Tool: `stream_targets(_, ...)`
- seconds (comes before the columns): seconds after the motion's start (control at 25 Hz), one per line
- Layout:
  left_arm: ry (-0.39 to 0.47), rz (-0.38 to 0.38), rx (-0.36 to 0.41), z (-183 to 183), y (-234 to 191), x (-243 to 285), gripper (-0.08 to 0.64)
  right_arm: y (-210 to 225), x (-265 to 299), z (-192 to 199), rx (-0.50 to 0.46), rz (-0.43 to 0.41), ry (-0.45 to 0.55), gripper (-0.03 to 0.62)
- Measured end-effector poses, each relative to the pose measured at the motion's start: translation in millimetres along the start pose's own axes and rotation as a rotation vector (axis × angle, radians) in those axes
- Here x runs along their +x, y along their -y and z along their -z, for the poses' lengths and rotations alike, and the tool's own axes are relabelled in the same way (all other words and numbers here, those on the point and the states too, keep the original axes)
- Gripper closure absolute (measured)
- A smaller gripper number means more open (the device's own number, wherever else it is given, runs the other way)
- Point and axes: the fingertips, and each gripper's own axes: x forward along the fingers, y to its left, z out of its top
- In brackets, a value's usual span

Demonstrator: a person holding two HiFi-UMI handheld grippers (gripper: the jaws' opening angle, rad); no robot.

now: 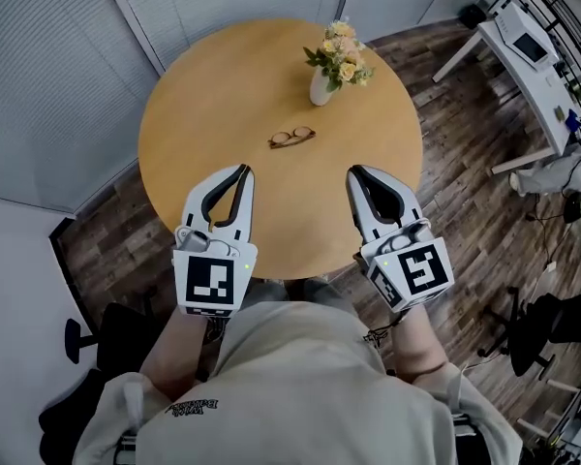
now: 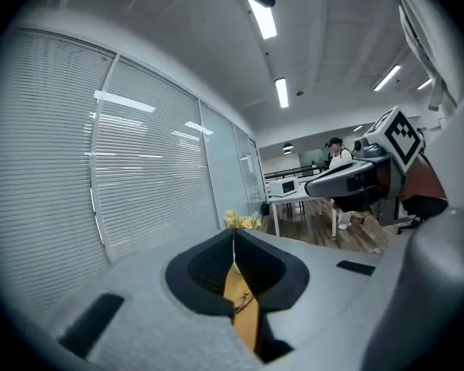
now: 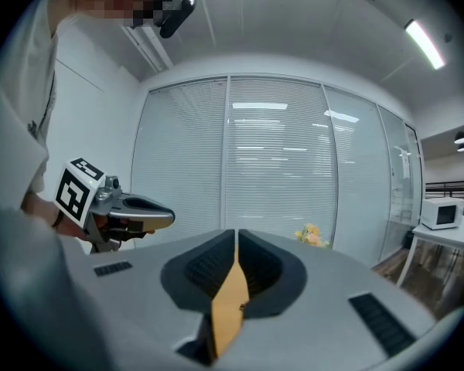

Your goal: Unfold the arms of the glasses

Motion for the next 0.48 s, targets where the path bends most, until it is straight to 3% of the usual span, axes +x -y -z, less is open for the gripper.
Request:
stream_targets(0.36, -0.078, -0.016, 0.062, 7.2, 6.5, 38.3, 0.537, 25.8, 9.6, 5.1, -0.009, -0.047, -0.010, 0.557)
stream_targets(0.48, -0.120, -0.019, 0.103, 22.3, 10.2, 59.3, 0.529, 38.1, 14.1, 13.0, 0.034, -0.055, -0.015, 0.557)
